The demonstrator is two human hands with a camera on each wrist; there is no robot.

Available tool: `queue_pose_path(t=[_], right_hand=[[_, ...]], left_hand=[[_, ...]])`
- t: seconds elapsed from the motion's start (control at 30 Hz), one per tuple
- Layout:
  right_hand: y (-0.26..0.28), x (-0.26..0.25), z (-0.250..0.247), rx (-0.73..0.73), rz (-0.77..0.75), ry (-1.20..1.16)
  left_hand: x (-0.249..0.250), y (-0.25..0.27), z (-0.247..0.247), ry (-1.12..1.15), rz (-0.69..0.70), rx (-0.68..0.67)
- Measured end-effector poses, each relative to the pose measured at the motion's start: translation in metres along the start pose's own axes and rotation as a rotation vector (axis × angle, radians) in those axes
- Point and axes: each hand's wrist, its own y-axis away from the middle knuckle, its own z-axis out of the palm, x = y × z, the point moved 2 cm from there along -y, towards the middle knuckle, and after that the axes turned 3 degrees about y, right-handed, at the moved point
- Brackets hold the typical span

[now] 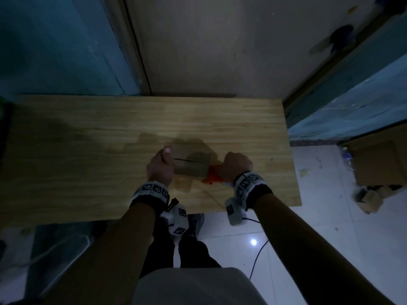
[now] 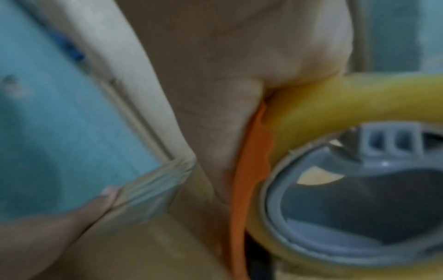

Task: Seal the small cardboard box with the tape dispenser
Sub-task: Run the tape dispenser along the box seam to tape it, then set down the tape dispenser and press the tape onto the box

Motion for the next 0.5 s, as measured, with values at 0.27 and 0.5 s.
queue_pose_path(t=[0.27,0.5], right_hand=[[-0.012,0.037,-0.015,0.084,0.105,-0.297],[-0.012,0.029,-0.013,0.275,-0.089,-0.426]], left_hand=[[-0.001,0.001,-0.003,0.013,-0.012,-0.013],[0.002,0.003,-0.005,0.027,-0.029,-0.035]])
